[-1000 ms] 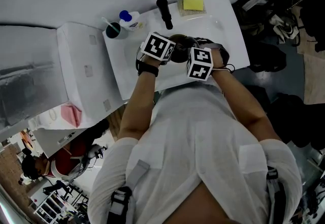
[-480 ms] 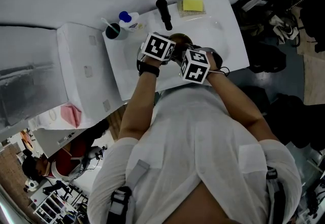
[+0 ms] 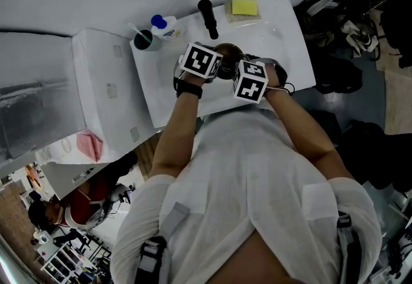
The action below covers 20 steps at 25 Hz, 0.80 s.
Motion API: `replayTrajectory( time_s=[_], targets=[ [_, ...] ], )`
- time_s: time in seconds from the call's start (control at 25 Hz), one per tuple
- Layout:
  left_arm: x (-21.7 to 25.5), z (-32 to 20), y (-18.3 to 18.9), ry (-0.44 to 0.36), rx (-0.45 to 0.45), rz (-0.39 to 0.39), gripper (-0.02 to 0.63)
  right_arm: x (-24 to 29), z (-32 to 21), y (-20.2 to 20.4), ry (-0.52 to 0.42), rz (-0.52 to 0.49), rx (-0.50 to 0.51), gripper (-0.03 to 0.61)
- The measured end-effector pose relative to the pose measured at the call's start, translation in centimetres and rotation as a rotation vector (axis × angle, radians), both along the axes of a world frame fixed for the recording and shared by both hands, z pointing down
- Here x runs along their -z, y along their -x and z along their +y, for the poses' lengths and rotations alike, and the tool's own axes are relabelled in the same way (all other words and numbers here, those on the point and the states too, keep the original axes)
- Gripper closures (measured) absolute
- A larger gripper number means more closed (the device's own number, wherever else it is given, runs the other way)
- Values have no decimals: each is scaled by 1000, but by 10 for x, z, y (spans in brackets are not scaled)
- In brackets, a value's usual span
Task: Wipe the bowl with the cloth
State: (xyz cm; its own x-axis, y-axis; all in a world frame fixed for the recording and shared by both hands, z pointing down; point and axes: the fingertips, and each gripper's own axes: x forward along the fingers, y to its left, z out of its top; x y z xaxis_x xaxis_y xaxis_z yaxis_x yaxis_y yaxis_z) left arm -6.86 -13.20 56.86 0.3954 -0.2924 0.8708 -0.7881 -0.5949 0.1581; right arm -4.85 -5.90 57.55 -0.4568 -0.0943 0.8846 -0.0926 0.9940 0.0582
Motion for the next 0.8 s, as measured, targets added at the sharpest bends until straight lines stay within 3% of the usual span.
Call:
replayTrajectory(
  time_s=[0.2,0.36,0.48,0.6,0.8],
  targets=[
    [1,5,-9,8,-16,16,595,-11,-28,-19,-154,118,-36,532],
    [2,7,-18,8,-32,20,595,-11,-42,-17,-252,140,-78,532],
    [2,7,-16,8,-27,20,596,-12,-40,-12,-291,131,-43,532],
    [3,5,-15,9,-21,23,596,-11,-29,-5,-270,101,11,532],
    [2,2,-14,4,-20,17,597,-6,-4,3,-115,43,69,532]
  ],
)
